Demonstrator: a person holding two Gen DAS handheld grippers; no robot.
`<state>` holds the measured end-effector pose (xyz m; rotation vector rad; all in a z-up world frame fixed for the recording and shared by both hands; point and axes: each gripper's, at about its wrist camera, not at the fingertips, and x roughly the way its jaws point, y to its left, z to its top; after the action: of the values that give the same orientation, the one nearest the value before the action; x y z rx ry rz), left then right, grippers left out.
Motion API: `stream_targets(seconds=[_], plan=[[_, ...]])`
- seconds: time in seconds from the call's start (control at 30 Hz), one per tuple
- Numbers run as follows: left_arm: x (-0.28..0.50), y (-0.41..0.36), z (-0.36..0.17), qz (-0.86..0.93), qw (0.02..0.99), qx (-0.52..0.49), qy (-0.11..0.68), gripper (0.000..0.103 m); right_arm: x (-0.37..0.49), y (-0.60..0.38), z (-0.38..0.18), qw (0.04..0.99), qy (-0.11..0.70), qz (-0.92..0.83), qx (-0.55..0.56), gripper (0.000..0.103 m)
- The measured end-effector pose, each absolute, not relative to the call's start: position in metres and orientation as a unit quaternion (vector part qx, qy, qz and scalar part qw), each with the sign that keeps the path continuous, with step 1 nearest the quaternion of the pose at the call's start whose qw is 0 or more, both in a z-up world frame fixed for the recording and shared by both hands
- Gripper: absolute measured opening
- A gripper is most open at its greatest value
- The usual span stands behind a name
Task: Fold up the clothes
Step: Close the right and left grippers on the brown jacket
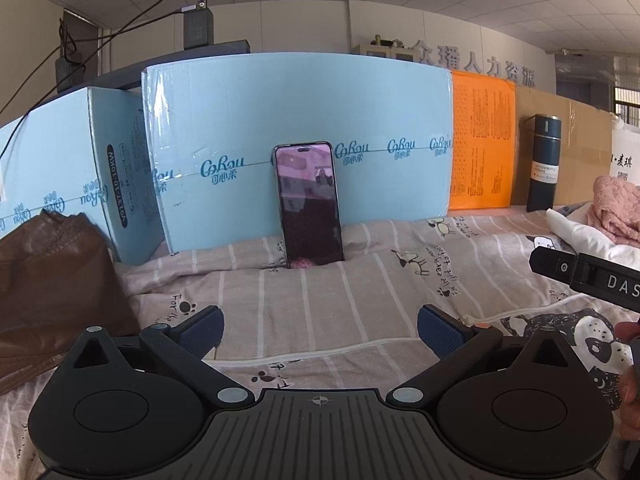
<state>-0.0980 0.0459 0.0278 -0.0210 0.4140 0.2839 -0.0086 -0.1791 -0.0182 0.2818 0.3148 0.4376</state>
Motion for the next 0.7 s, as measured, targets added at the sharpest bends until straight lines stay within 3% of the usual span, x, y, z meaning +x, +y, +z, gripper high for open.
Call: stream_targets(seconds=[0.17, 0.37, 0.7], plan=[[-0.124, 0.069, 0.033, 0.156, 0.971, -0.042, 0.174, 0.103, -0.025, -0.162, -0.011, 0.930, 0.142, 0.317, 0.118, 0.103], [-0.180, 0.132, 0.038, 0.231, 0.960, -0.114, 0.106, 0.103, -0.033, -0.124, 0.010, 0.864, 0.185, 0.455, 0.113, 0.103], [-0.295, 0.257, 0.035, 0.357, 0.885, -0.300, 0.004, 0.103, -0.043, -0.001, 0.066, 0.770, 0.175, 0.608, 0.081, 0.103]])
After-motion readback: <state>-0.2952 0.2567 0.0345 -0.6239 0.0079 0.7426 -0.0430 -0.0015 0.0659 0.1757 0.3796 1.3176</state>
